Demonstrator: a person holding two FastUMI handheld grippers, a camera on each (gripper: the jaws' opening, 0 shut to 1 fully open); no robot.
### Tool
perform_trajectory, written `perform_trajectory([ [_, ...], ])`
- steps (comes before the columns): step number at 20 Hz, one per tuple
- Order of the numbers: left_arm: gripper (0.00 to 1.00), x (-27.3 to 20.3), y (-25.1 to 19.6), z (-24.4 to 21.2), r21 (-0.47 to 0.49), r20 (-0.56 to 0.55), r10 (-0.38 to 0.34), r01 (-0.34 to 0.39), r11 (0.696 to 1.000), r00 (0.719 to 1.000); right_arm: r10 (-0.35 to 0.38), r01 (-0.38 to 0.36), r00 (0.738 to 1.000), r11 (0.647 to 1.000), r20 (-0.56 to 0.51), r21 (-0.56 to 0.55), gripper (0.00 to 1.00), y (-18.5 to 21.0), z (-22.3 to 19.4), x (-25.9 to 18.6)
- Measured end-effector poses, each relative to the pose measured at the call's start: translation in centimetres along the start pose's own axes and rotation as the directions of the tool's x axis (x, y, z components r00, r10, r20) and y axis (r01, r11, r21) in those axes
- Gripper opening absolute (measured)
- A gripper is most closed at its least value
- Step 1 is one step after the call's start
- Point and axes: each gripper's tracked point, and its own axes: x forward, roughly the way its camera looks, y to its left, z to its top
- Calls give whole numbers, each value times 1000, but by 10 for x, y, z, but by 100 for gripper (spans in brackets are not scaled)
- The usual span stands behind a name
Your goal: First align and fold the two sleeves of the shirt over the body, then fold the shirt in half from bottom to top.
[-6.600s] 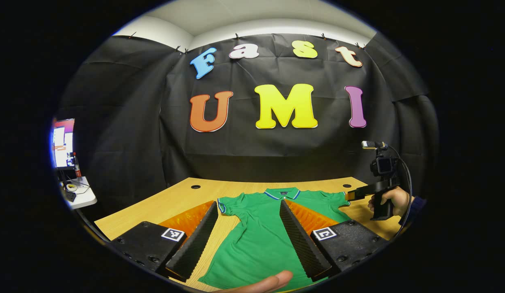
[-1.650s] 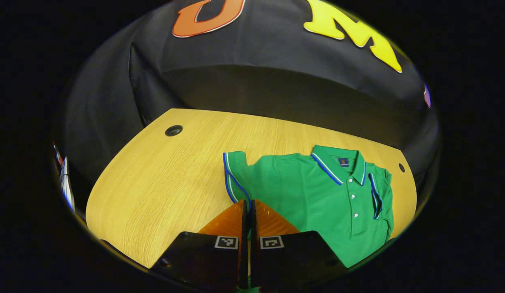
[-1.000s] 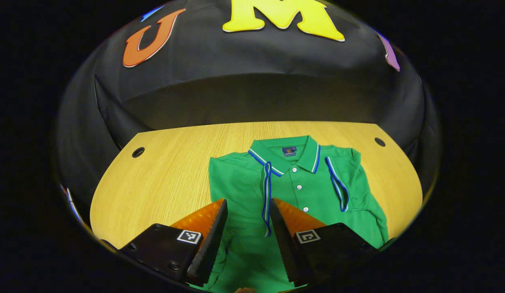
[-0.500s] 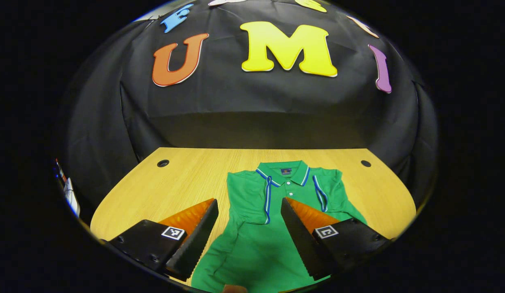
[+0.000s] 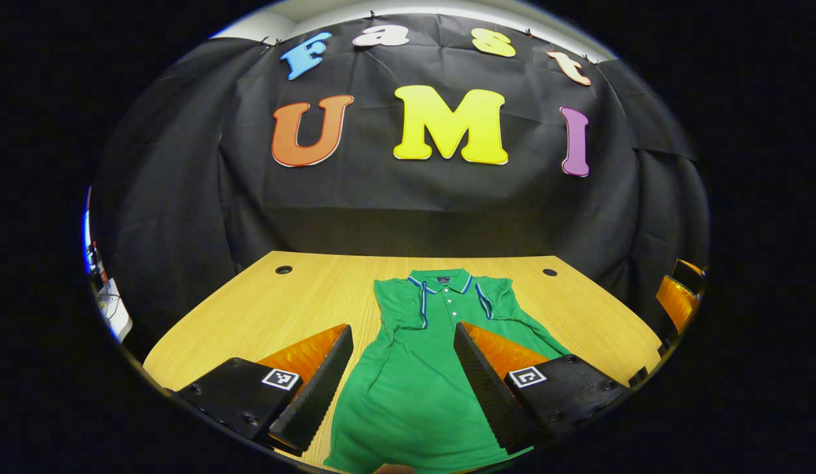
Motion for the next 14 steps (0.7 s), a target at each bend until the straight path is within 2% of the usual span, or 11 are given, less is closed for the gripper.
perform_trajectory([
  [2, 99, -22, 14, -6, 12, 17, 19, -20, 1000, 1000, 0, 0, 1000, 1000, -1, -18, 95, 0, -3, -12],
  [3, 99, -33, 18, -9, 34, 30, 25, -26, 999, 999, -16, 16, 1000, 1000, -6, -14, 97, -5, -5, -18],
  [6, 98, -62, 32, -26, 115, 54, 73, -79, 990, 996, -9, 9, 1000, 1000, -27, 15, 95, -5, -17, -32],
  [8, 98, -75, 28, -44, 108, 42, 61, -65, 992, 997, -9, 11, 999, 999, -54, 31, 97, -10, -32, -39],
  [10, 98, -84, 24, -64, 83, 15, 40, -41, 996, 999, -8, 11, 995, 999, -100, 36, 95, -12, -56, -46],
  [13, 98, -85, 24, -96, 70, -49, 31, -27, 997, 998, 8, -6, 986, 1000, -169, 11, 97, -11, -94, -55],
  [14, 99, -85, 24, -108, 70, -76, 28, -22, 997, 997, 3, -2, 982, 1000, -190, 2, 95, -13, -106, -58],
])
